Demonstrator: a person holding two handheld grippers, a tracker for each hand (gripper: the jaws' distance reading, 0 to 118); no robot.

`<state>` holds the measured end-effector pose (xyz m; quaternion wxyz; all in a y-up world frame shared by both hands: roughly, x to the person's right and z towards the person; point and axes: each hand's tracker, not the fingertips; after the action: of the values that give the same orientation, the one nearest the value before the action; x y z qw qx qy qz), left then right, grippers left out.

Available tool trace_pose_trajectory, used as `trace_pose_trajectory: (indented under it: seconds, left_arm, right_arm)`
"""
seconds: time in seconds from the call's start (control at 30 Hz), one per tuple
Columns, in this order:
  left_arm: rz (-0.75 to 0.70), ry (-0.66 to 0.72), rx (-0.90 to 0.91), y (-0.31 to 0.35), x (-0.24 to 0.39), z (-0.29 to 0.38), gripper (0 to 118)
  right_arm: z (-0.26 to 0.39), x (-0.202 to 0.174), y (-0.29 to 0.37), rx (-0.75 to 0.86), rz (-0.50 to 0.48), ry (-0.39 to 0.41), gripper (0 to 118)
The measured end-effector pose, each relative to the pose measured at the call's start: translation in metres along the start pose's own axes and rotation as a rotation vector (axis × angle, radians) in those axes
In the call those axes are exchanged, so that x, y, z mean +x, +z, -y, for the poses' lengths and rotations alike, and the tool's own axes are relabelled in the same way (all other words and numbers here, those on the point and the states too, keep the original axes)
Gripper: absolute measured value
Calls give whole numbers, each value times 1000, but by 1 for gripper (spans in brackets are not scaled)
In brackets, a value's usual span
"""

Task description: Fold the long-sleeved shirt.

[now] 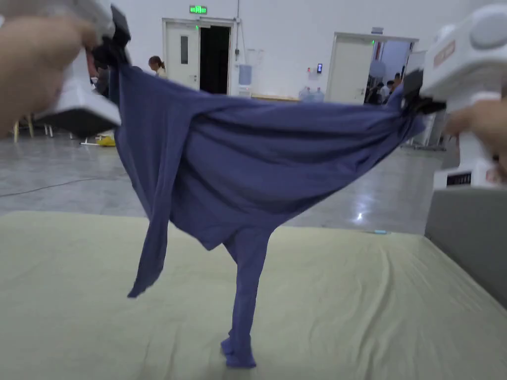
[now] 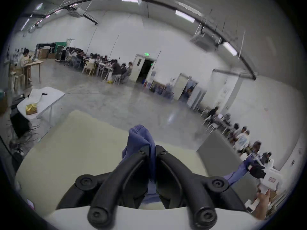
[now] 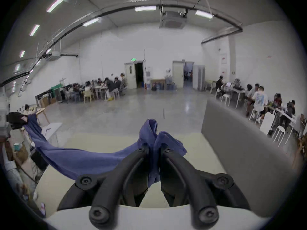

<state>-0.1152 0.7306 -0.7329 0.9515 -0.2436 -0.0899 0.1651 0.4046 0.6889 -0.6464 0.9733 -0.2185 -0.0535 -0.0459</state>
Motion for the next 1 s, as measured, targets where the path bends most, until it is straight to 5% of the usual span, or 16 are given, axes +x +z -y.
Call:
trace_pose_trajectory:
  seconds: [0.17, 0.47, 0.7, 0.9, 0.93, 0.97, 1.0]
  left_arm:
    - [0, 15, -164, -24, -69, 139, 5]
    - [-34, 39, -502, 64, -169, 420, 5]
    - [-90, 110, -628, 151, -208, 532, 5]
    - [-125, 154, -700, 171, -224, 572, 5]
    - [-127, 161, -708, 169, -226, 577, 5]
    - [-129, 162, -714, 167, -226, 580, 5]
    - [-134, 152, -720, 163, -226, 585, 5]
  right_arm:
    - [170, 13, -53, -192, -83, -19, 14]
    - [459, 27, -7, -422, -89, -101, 14]
    - [552, 25, 77, -538, -86, -138, 14]
    - [601, 16, 118, -663, -68, -64, 14]
    - [609, 16, 116, -709, -71, -72, 18]
    - [615, 18, 114, -740, -46, -68, 33]
    - [622, 21, 111, -780, -9, -64, 64]
